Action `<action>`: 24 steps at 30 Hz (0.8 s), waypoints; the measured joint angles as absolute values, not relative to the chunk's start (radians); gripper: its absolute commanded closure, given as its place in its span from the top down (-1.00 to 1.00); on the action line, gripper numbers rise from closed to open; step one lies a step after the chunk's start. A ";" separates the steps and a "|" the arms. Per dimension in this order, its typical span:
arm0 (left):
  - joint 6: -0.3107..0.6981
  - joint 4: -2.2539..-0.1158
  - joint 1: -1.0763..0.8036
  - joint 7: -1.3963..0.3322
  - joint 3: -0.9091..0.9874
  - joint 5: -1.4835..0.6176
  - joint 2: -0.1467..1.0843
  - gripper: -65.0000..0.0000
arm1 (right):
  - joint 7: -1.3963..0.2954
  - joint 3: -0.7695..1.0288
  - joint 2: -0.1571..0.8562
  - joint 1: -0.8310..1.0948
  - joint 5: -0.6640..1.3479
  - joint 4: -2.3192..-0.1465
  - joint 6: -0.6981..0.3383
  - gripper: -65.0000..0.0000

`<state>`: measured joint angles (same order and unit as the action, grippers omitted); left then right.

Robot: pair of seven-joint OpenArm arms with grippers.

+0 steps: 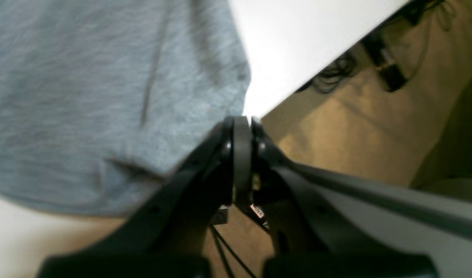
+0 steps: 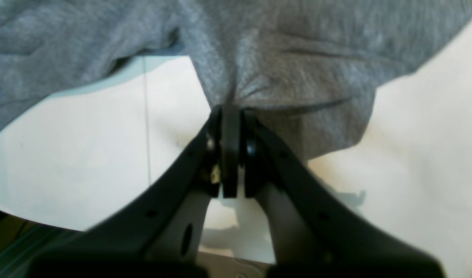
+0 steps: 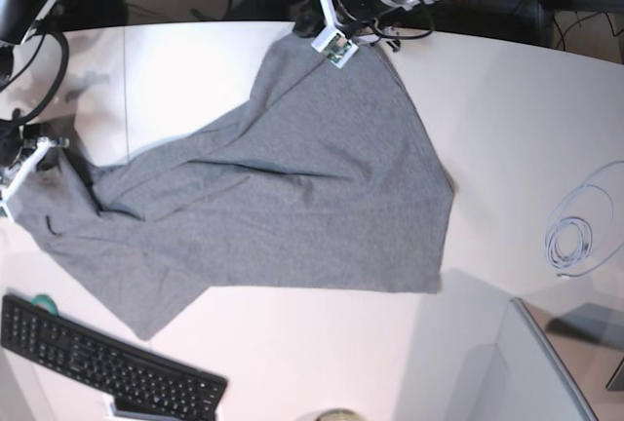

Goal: Layout the t-shirt on the table in an organized manner, then fold the t-shirt properly
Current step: 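Grasp a shirt corner with the left gripper and drag it away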

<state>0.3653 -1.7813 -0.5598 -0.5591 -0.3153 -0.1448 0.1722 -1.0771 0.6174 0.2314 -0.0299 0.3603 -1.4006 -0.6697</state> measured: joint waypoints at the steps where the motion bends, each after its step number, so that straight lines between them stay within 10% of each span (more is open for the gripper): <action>1: 0.365 -1.779 -0.559 -0.553 -0.321 -0.147 0.175 -1.00 | -1.077 0.618 0.229 -0.030 0.358 -1.401 -0.670 -1.00; 24: 0.392 -1.772 -0.596 -0.611 -0.334 -0.128 0.381 -0.71 | -1.077 0.618 0.212 0.028 0.355 -1.428 -0.667 -1.00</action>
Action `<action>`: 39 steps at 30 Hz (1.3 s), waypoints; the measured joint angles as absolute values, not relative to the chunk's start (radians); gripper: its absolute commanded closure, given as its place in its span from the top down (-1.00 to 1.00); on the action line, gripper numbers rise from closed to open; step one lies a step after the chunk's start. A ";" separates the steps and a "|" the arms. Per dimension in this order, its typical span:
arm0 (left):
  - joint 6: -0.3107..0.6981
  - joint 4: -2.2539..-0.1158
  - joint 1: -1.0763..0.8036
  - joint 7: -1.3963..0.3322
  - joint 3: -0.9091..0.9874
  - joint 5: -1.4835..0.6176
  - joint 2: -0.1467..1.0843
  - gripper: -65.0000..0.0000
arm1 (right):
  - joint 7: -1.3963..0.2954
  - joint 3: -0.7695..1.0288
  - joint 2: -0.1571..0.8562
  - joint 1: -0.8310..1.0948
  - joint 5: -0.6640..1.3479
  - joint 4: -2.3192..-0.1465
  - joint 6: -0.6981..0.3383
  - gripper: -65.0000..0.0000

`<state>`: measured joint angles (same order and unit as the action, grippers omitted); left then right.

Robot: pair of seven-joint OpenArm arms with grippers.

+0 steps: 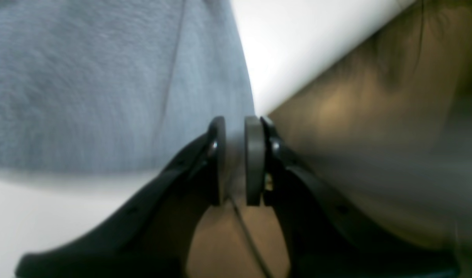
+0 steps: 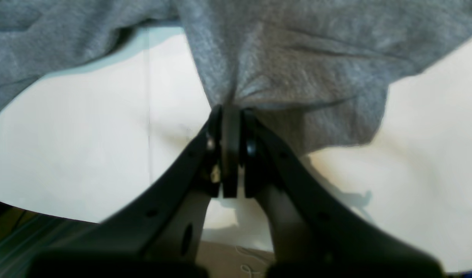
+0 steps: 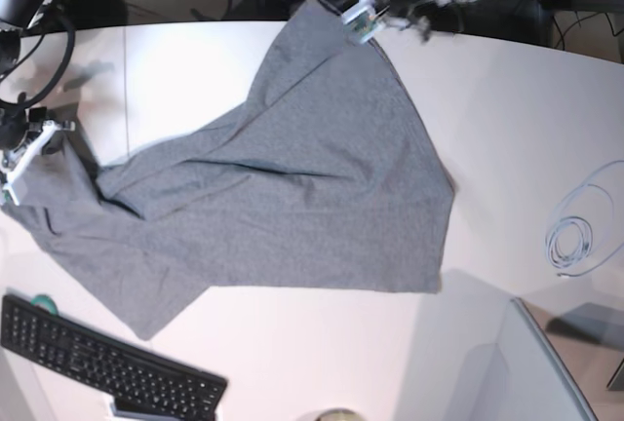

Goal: Layout the t-shirt on the table in an organized manner, then fold the t-shirt properly
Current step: 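Grasp a shirt corner with the left gripper and drag it away, then release the corner and regrasp the shirt edge with the left gripper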

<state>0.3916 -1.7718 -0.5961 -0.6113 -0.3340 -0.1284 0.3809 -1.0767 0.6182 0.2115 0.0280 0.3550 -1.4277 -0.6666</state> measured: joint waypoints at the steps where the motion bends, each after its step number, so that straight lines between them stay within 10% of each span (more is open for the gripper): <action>1: 0.390 -1.771 -0.617 -0.627 -0.333 -0.107 0.387 -0.71 | -1.077 0.618 0.210 0.029 0.358 -1.431 -0.667 -1.00; 9: 0.400 -1.844 -0.683 -0.596 -0.173 -0.141 0.406 0.10 | -1.074 0.621 0.209 0.047 0.358 -1.432 -0.667 -1.00; 21: 0.450 -1.736 -0.677 -0.354 0.059 -0.669 0.398 0.47 | -1.069 0.620 0.201 0.060 0.359 -1.432 -0.667 -1.00; 26: 0.677 -1.567 -0.635 -0.309 0.057 -0.665 0.331 0.50 | -1.068 0.620 0.201 0.075 0.358 -1.432 -0.667 -1.00; 39: 0.682 -1.389 -0.578 -0.311 0.091 -0.664 0.259 0.50 | -1.067 0.620 0.201 0.075 0.359 -1.432 -0.667 -1.00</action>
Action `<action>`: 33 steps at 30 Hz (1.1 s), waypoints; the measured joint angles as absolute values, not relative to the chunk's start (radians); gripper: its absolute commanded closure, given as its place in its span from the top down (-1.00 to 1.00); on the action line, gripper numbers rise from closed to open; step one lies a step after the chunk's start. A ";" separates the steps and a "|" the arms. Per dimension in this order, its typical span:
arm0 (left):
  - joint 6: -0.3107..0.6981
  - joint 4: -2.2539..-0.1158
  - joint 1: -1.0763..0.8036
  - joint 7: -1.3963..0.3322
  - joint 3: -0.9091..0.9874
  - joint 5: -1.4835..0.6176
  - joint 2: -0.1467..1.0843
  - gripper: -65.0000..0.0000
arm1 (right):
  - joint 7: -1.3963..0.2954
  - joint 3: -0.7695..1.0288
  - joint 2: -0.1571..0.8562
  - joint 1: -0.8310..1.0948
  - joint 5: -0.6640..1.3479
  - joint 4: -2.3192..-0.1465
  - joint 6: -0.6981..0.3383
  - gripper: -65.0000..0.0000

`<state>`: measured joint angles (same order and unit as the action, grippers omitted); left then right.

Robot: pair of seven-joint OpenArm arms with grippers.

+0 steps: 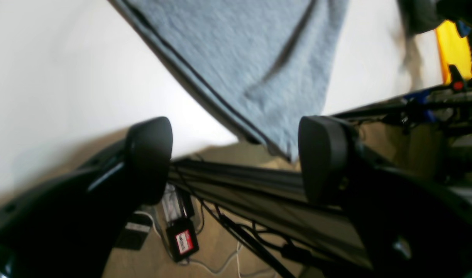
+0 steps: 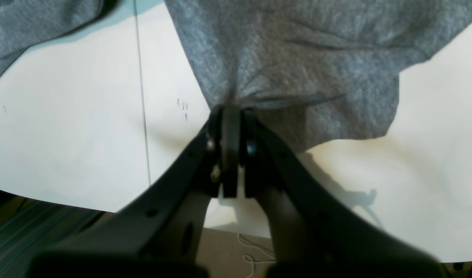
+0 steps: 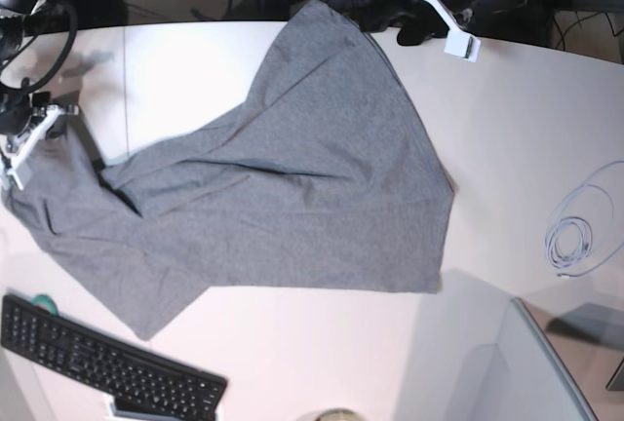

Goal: Layout the t-shirt on the table in an organized manner, then fold the t-shirt properly
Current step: 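Release the corner and regrasp the shirt edge with the left gripper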

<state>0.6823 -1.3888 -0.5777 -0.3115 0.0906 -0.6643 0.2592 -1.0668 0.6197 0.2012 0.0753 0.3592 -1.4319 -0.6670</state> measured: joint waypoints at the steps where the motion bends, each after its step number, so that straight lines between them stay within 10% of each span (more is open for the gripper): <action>1: 0.682 -1.383 -0.571 -0.307 0.093 -0.665 0.255 0.50 | -1.066 0.620 0.201 0.075 0.360 -1.432 -0.667 -1.00; 20: 0.740 -1.177 -0.431 -0.241 -0.080 -0.735 0.207 0.48 | -1.066 0.618 0.204 0.075 0.359 -1.431 -0.667 -1.00; 33: 0.741 -1.137 -0.363 -0.256 -0.082 -0.706 0.175 -1.00 | -1.066 0.618 0.204 0.078 0.360 -1.431 -0.667 -1.00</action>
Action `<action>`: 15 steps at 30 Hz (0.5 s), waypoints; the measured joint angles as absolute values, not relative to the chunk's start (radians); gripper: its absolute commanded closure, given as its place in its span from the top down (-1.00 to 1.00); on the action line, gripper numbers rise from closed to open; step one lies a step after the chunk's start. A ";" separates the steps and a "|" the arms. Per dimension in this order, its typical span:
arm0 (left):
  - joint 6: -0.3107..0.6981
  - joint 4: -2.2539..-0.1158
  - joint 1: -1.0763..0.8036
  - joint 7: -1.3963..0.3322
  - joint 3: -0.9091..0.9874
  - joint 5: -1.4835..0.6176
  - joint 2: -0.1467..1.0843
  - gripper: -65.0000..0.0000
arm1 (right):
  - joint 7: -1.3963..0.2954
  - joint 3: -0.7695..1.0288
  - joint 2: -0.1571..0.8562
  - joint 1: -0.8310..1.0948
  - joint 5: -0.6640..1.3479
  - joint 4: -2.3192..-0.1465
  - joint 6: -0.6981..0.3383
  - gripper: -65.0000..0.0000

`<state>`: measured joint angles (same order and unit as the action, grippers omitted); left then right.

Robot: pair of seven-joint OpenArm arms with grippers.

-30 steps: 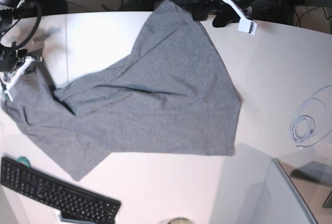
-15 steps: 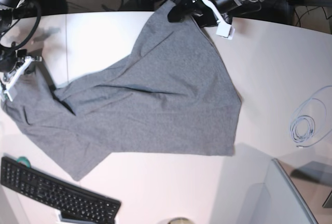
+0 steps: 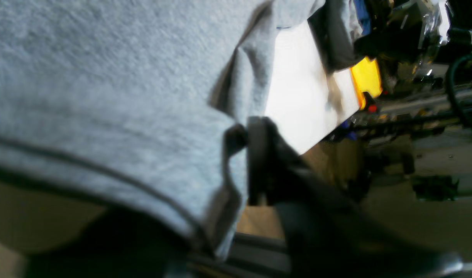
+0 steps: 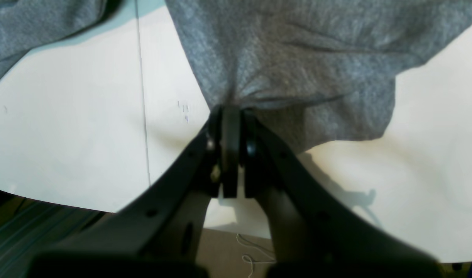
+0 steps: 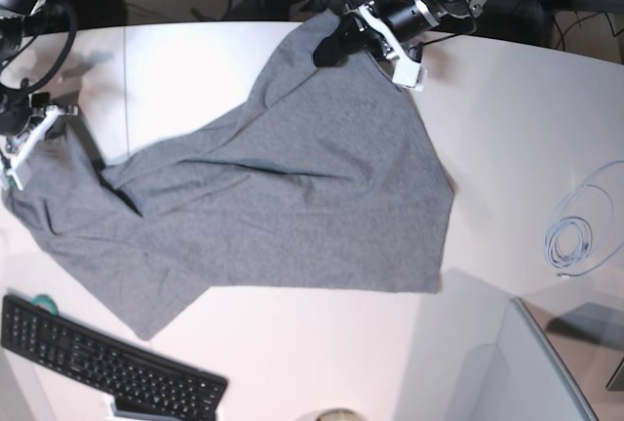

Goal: Layout the t-shirt on the table in an organized manner, then fold the t-shirt properly
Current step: 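Release the corner and regrasp the shirt edge with the left gripper, then lift the shirt with both grippers and swing it over the table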

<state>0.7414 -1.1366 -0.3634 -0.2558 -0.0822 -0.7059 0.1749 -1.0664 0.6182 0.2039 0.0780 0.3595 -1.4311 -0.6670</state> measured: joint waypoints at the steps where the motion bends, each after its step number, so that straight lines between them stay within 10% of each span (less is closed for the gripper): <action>1: 0.736 -1.145 -0.365 -0.264 -0.082 -0.700 0.175 -1.00 | -1.066 0.618 0.204 0.082 0.360 -1.431 -0.667 -1.00; 15: 0.681 -1.320 -0.455 -0.466 0.270 -0.665 0.273 -1.00 | -1.081 0.608 0.067 0.254 0.357 -1.705 -0.693 -1.00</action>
<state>0.6811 -1.3201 -0.4545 -0.4664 0.2699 -0.6651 0.2729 -1.0809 0.6083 0.0669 0.2543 0.3573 -1.7054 -0.6930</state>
